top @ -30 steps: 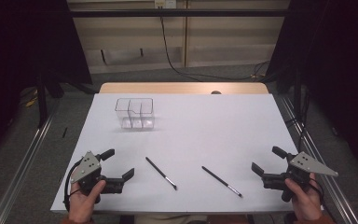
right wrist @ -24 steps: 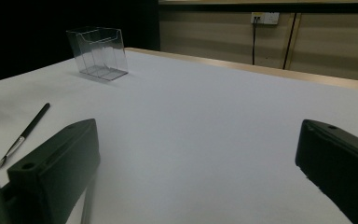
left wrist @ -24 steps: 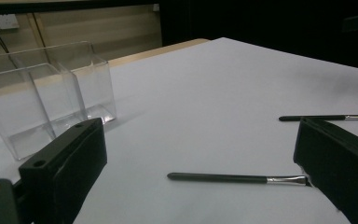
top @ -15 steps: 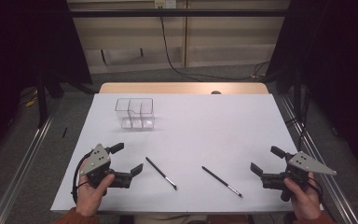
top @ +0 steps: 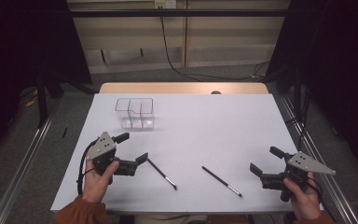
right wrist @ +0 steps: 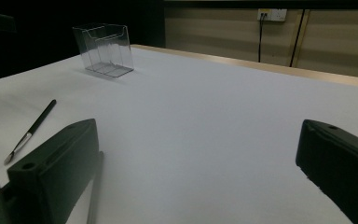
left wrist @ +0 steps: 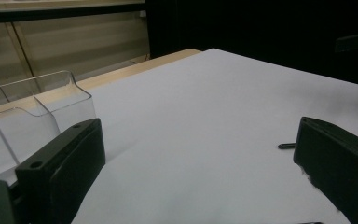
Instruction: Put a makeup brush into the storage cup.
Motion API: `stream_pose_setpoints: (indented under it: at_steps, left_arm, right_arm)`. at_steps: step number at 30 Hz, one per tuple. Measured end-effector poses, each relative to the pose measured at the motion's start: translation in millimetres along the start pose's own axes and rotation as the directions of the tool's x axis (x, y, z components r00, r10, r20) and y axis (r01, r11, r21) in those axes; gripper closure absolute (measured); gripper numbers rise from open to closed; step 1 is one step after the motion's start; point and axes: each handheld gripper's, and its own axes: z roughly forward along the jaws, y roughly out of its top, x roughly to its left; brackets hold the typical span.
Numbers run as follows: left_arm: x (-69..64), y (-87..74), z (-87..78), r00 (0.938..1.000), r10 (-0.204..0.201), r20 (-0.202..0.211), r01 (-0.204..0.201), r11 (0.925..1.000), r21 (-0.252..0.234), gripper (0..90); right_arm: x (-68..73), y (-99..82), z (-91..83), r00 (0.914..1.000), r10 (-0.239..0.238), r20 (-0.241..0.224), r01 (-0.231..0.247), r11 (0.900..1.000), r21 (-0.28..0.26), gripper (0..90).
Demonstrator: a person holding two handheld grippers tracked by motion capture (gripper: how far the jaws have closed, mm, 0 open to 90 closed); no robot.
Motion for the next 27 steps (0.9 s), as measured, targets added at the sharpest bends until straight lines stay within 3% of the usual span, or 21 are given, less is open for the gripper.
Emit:
stream_pose_setpoints:
  at_steps: [4,14,16,20,27]
  left_arm:
    - [-2.1,6.7,9.1,0.9995,0.031,0.008,-0.031,0.9995,0.000,2.9]
    - [-5.8,20.0,28.0,0.9977,0.027,0.063,-0.028,0.9995,0.011,2.2]
    - [-5.2,22.5,31.7,0.9968,0.025,0.075,-0.027,0.9993,0.025,2.1]
    - [-4.5,26.7,37.9,0.9953,0.057,0.078,-0.063,0.9957,0.068,2.1]
    - [-0.9,28.5,43.4,0.9928,0.060,0.104,-0.073,0.9899,0.122,2.0]
  right_arm:
    - [-0.4,0.0,0.2,1.0000,0.002,0.002,-0.002,1.0000,-0.001,0.0]
    - [-0.2,0.0,0.6,1.0000,0.002,-0.005,-0.002,1.0000,0.000,0.0]
    - [0.0,0.0,0.6,1.0000,0.003,-0.006,-0.003,1.0000,0.001,0.0]
    - [-0.4,0.0,0.5,1.0000,0.005,-0.004,-0.005,1.0000,-0.001,0.0]
    - [0.1,0.1,1.5,1.0000,0.007,-0.006,-0.007,1.0000,0.000,0.0]
